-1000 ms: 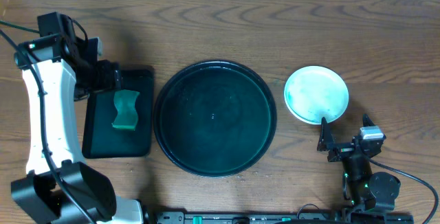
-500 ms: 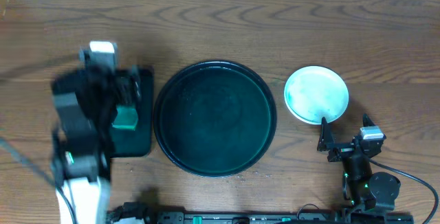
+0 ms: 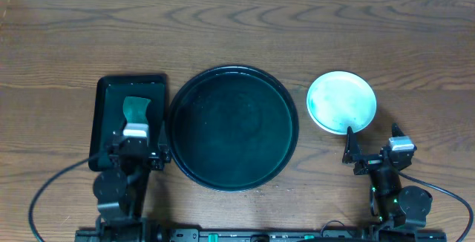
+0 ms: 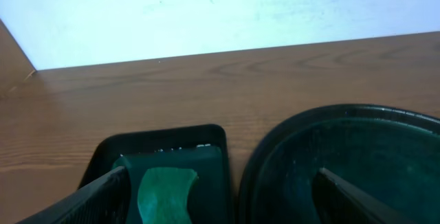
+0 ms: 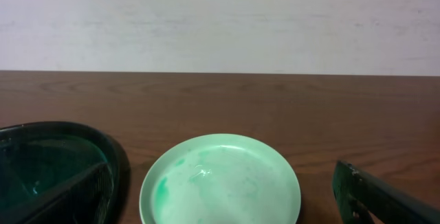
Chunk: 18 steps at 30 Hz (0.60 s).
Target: Clean dirty plates on tray and stack at the side
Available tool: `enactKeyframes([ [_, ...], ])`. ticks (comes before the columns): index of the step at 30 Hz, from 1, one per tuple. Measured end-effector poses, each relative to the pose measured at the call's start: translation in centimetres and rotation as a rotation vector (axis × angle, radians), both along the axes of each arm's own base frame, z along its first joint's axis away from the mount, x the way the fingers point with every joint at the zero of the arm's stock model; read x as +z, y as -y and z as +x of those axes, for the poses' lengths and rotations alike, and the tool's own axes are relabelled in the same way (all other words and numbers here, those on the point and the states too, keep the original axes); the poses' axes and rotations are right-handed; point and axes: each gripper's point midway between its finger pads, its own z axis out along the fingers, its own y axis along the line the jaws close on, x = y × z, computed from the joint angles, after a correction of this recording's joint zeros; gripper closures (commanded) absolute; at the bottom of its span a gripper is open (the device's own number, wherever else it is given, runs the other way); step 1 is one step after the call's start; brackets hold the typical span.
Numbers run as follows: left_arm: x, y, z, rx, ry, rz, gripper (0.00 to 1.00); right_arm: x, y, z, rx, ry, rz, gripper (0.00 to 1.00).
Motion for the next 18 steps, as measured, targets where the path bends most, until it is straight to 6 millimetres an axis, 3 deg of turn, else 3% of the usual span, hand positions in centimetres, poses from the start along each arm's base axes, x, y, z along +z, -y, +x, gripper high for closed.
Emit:
enactKeyframes([
  [8, -2.6, 0.1, -0.5, 0.008, 0.032, 0.01, 0.16, 0.0, 0.0, 0.0, 0.0, -0.001, 0.002, 0.01],
  [18, -2.4, -0.2, -0.5, 0.024, 0.075, 0.015, 0.16, 0.0, 0.0, 0.0, 0.0, 0.0, 0.002, 0.01],
])
